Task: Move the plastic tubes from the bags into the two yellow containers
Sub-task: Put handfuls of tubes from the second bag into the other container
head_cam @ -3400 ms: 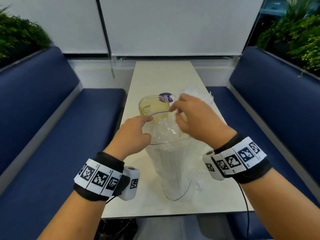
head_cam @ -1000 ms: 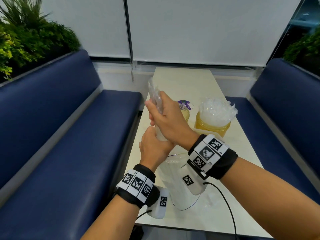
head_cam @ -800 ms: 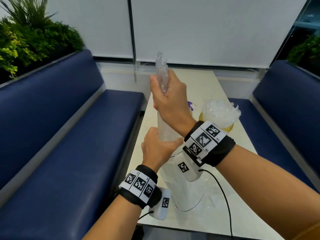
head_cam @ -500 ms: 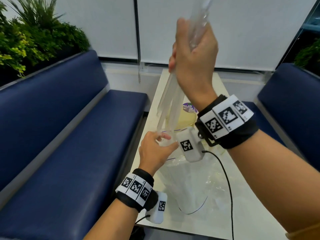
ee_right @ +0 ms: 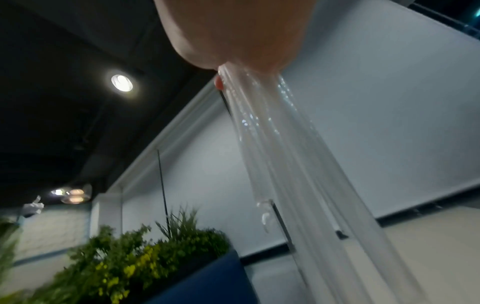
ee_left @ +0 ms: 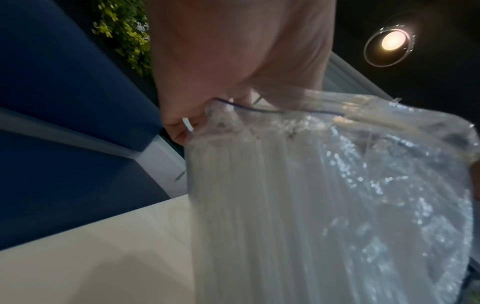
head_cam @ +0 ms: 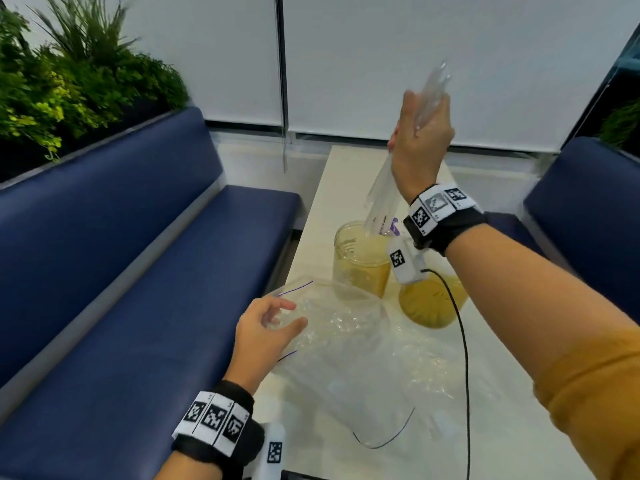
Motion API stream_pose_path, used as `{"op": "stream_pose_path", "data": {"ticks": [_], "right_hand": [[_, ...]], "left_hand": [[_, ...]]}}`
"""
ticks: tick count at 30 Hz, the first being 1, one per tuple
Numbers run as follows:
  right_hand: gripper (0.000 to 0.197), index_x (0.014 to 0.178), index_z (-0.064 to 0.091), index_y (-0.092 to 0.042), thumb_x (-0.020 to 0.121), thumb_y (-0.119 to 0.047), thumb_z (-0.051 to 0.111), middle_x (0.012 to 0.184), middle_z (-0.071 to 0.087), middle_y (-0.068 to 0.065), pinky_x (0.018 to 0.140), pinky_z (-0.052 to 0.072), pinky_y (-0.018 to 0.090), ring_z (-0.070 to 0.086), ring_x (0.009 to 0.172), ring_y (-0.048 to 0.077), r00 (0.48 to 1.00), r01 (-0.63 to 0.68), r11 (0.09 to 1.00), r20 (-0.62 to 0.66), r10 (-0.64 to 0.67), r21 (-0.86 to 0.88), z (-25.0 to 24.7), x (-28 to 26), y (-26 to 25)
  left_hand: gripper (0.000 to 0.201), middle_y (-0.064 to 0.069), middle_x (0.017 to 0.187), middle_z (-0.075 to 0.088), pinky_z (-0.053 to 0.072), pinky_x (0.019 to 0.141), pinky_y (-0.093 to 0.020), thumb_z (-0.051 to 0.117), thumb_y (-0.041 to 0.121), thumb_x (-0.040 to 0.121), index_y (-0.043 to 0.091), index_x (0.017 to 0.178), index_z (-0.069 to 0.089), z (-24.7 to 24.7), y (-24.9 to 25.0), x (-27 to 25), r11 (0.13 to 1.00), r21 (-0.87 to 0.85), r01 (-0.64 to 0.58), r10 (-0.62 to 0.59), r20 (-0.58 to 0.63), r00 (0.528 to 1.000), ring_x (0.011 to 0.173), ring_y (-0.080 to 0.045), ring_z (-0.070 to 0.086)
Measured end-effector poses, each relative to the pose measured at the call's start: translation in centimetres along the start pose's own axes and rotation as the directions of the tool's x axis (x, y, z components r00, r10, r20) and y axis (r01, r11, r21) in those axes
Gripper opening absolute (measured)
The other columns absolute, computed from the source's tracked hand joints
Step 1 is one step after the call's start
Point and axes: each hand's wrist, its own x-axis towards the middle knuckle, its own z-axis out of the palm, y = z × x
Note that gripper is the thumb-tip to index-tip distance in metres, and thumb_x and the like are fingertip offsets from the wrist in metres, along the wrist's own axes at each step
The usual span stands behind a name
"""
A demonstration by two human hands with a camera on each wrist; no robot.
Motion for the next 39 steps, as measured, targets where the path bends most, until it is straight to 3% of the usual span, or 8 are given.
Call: {"op": "stream_pose_path", "data": {"ticks": [11,15,20,24,30,33,36,39], "right_hand": [[0.032,0.108,0.048,-0.002,0.102,-0.032,0.054,0.079,0.063,0.008,0.057,0.055,0.026,0.065,0.064,0.021,0.953,-0.205,0.959,0.185,0.241,-0.196,2.0,-6.2,11.5],[0.037,0.119,0.042,-0.007,0.103,-0.038,0.049,0.098,0.067,0.009,0.065,0.050,0.029,0.067,0.083,0.023,0.879,-0.339,0.894,0.242,0.412,-0.292,0.5,-8.4,13.6],[0.029,0.111,0.055,-0.009,0.095,-0.032,0.064,0.100,0.060,0.001,0.076,0.039,0.025,0.057,0.094,0.021,0.781,-0.430,0.786,0.253,0.571,-0.444,-1.4,-9.4,14.1],[0.045,0.120,0.056,-0.014,0.083,-0.026,0.078,0.099,0.066,0.000,0.068,0.042,0.008,0.062,0.090,0.014,0.825,-0.371,0.820,0.251,0.506,-0.435,-2.0,-8.7,13.2],[0.041,0.109,0.075,-0.014,0.094,-0.049,0.061,0.118,0.071,0.010,0.097,0.043,0.031,0.061,0.118,0.024,0.747,-0.108,0.739,0.436,0.502,-0.665,-3.1,-8.1,11.1],[0.043,0.112,0.074,-0.018,0.097,-0.053,0.054,0.133,0.058,0.012,0.107,0.034,0.036,0.044,0.133,0.027,0.822,0.048,0.746,0.451,0.349,-0.664,-4.1,-6.5,7.9],[0.030,0.099,0.074,-0.017,0.096,-0.044,0.059,0.106,0.067,0.004,0.092,0.045,0.030,0.062,0.102,0.021,0.844,0.195,0.807,0.514,0.152,-0.557,-5.1,-4.8,3.1],[0.025,0.088,0.074,-0.012,0.096,-0.032,0.062,0.075,0.070,-0.002,0.069,0.055,0.031,0.064,0.065,0.011,0.755,0.213,0.912,0.652,0.075,-0.351,-6.0,-5.2,-2.9]], "left_hand": [[0.028,0.000,0.108,0.069,0.048,0.083,-0.010,0.088,0.014,0.077,0.023,0.098,0.073,-2.0,-0.8,0.5,0.998,0.018,-0.057,0.057,0.012,0.998,0.099,-0.005,0.066],[0.027,0.004,0.109,0.069,0.051,0.086,-0.021,0.088,0.019,0.078,0.027,0.099,0.072,-1.8,-0.4,0.7,0.998,0.030,-0.062,0.061,0.026,0.998,0.102,-0.007,0.066],[0.026,0.004,0.108,0.068,0.047,0.081,-0.009,0.087,0.017,0.079,0.025,0.098,0.072,-1.2,0.4,1.0,0.995,0.042,-0.094,0.093,0.033,0.995,0.101,-0.007,0.065],[0.025,0.002,0.108,0.068,0.045,0.080,-0.006,0.086,0.016,0.079,0.023,0.099,0.072,-0.8,1.3,1.0,0.994,0.039,-0.104,0.102,0.050,0.994,0.099,-0.001,0.063],[0.014,0.008,0.114,0.069,0.046,0.084,-0.009,0.072,0.030,0.092,0.028,0.106,0.073,-0.4,2.9,0.9,0.989,0.045,-0.140,0.135,0.109,0.985,0.108,-0.003,0.063],[0.020,0.013,0.120,0.068,0.048,0.094,-0.019,0.061,0.036,0.099,0.028,0.114,0.072,0.0,4.2,0.9,0.989,0.001,-0.147,0.144,0.166,0.975,0.113,-0.004,0.063],[0.024,0.015,0.122,0.069,0.048,0.090,-0.022,0.056,0.034,0.102,0.026,0.119,0.071,0.8,5.4,1.1,0.988,0.006,-0.153,0.149,0.184,0.972,0.108,-0.001,0.064],[0.031,0.011,0.122,0.071,0.046,0.086,-0.022,0.046,0.013,0.104,0.020,0.117,0.072,1.7,6.2,1.3,0.988,-0.042,-0.146,0.152,0.188,0.970,0.100,-0.005,0.065]]}}
